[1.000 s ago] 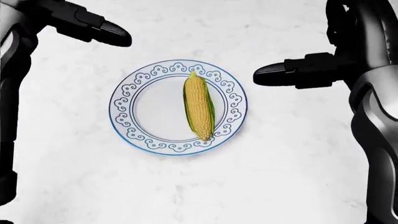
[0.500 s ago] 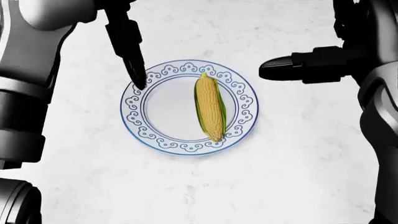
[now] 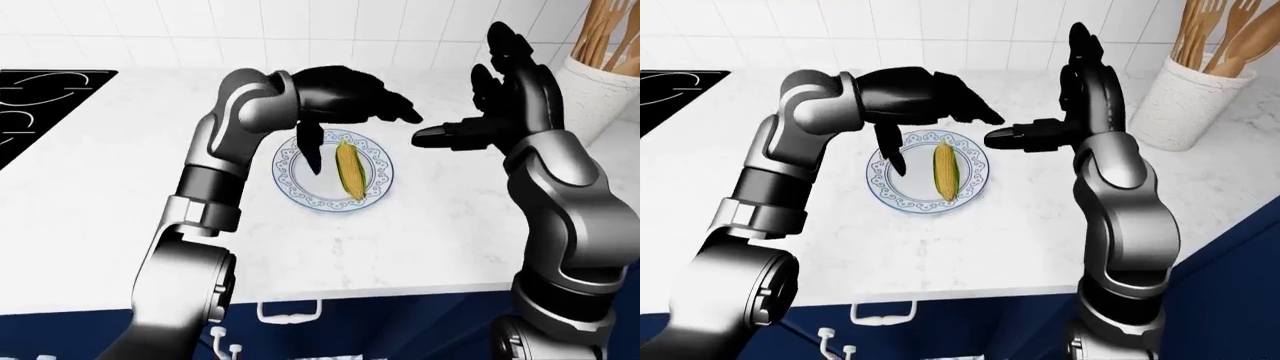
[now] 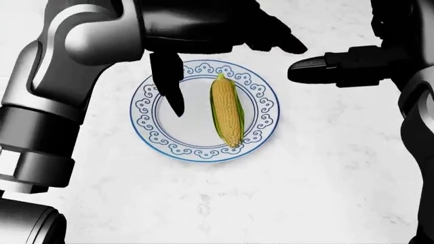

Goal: Place the corn on the top rack of the oven.

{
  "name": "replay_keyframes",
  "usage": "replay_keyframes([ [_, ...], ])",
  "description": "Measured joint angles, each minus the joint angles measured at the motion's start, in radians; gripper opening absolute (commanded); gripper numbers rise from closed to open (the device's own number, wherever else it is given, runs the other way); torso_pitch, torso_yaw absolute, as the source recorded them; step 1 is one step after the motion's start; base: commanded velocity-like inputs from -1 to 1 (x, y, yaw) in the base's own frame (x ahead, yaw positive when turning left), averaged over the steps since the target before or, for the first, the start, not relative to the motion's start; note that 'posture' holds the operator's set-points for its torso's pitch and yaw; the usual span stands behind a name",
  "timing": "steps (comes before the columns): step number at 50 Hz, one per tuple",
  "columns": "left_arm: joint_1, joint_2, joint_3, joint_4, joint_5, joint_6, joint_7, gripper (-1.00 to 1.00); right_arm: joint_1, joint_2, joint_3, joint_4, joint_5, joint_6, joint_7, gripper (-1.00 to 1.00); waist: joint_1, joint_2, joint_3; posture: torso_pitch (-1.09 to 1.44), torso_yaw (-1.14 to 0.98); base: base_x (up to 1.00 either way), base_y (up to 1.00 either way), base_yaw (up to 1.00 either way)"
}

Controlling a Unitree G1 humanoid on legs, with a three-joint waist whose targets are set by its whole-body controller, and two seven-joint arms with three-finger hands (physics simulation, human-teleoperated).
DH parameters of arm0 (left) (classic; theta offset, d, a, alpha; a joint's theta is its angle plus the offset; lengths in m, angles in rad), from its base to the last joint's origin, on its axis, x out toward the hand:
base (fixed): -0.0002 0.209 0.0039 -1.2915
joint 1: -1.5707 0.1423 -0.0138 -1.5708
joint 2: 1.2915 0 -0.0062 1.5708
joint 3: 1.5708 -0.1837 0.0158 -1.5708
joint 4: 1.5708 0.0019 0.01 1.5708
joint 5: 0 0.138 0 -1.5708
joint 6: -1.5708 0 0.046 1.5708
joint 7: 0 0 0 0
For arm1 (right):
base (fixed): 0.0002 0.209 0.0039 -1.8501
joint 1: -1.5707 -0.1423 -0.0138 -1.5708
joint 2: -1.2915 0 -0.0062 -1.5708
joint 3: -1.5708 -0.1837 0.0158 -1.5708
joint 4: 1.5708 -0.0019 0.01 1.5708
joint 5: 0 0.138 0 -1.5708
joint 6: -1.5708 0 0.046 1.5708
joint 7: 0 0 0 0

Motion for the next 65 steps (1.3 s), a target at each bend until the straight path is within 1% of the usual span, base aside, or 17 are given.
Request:
replay_keyframes([
  [5,0.024,-0.010,0.002,-0.039,-0.009,-0.024,-0.031,0.49,-0.005,-0.002,-0.001,-0.010,0.002,0.008,-0.004,1.00,0.001,0.000,-0.001,0.00,0.00,0.00,0.00,0.00],
  [7,0.023,-0.013,-0.001,-0.031,-0.008,-0.038,-0.031,0.51,-0.002,-0.001,0.000,-0.007,0.003,0.001,-0.004,1.00,0.001,-0.001,-0.002,0.00,0.00,0.00,0.00,0.00],
  [9,0.019,-0.013,-0.003,-0.018,-0.006,-0.059,-0.029,0.47,0.001,-0.001,0.001,-0.005,0.004,-0.001,-0.003,1.00,0.001,-0.001,-0.002,0.00,0.00,0.00,0.00,0.00],
  [12,-0.004,-0.009,-0.008,0.036,0.001,-0.115,-0.014,0.46,0.001,-0.001,-0.001,-0.005,0.006,0.004,-0.004,1.00,0.002,-0.002,-0.002,0.00,0.00,0.00,0.00,0.00],
  [17,-0.039,-0.002,-0.016,0.119,0.044,-0.205,0.012,0.41,-0.003,-0.006,-0.006,-0.022,0.012,0.018,-0.007,1.00,0.002,-0.003,-0.003,0.00,0.00,0.00,0.00,0.00],
  [20,-0.048,-0.008,-0.015,0.154,0.055,-0.236,0.012,0.42,-0.004,-0.008,-0.009,-0.021,0.014,0.014,-0.008,1.00,0.003,-0.003,-0.005,0.00,0.00,0.00,0.00,0.00],
  [29,-0.069,-0.006,-0.027,0.242,0.099,-0.321,0.031,0.33,-0.004,-0.009,-0.004,-0.027,0.019,0.024,-0.009,1.00,0.001,-0.004,-0.004,0.00,0.00,0.00,0.00,0.00],
  [33,-0.093,0.007,-0.033,0.307,0.166,-0.370,0.087,0.31,-0.002,-0.010,-0.006,-0.022,0.019,0.018,-0.009,1.00,0.001,-0.004,-0.005,0.00,0.00,0.00,0.00,0.00],
  [39,-0.118,0.016,-0.040,0.354,0.263,-0.413,0.181,0.33,0.000,-0.010,-0.007,-0.024,0.019,0.017,-0.009,1.00,0.000,-0.004,-0.006,0.00,0.00,0.00,0.00,0.00],
  [47,-0.146,0.028,-0.064,0.419,0.421,-0.476,0.379,0.35,-0.004,-0.012,-0.007,-0.027,0.021,0.021,-0.010,1.00,-0.004,-0.003,-0.007,0.00,0.00,0.00,0.00,0.00],
  [55,-0.175,0.033,-0.090,0.474,0.571,-0.498,0.527,0.35,-0.011,-0.015,-0.011,-0.032,0.025,0.030,-0.012,1.00,-0.006,-0.001,-0.007,0.00,0.00,0.00,0.00,0.00],
  [59,-0.197,0.034,-0.095,0.509,0.638,-0.506,0.592,0.33,-0.011,-0.017,-0.014,-0.029,0.028,0.027,-0.013,1.00,-0.006,-0.001,-0.006,0.00,0.00,0.00,0.00,0.00],
  [65,-0.214,0.032,-0.093,0.540,0.688,-0.508,0.654,0.33,-0.010,-0.018,-0.015,-0.020,0.031,0.022,-0.015,1.00,-0.007,0.001,-0.007,0.00,0.00,0.00,0.00,0.00],
])
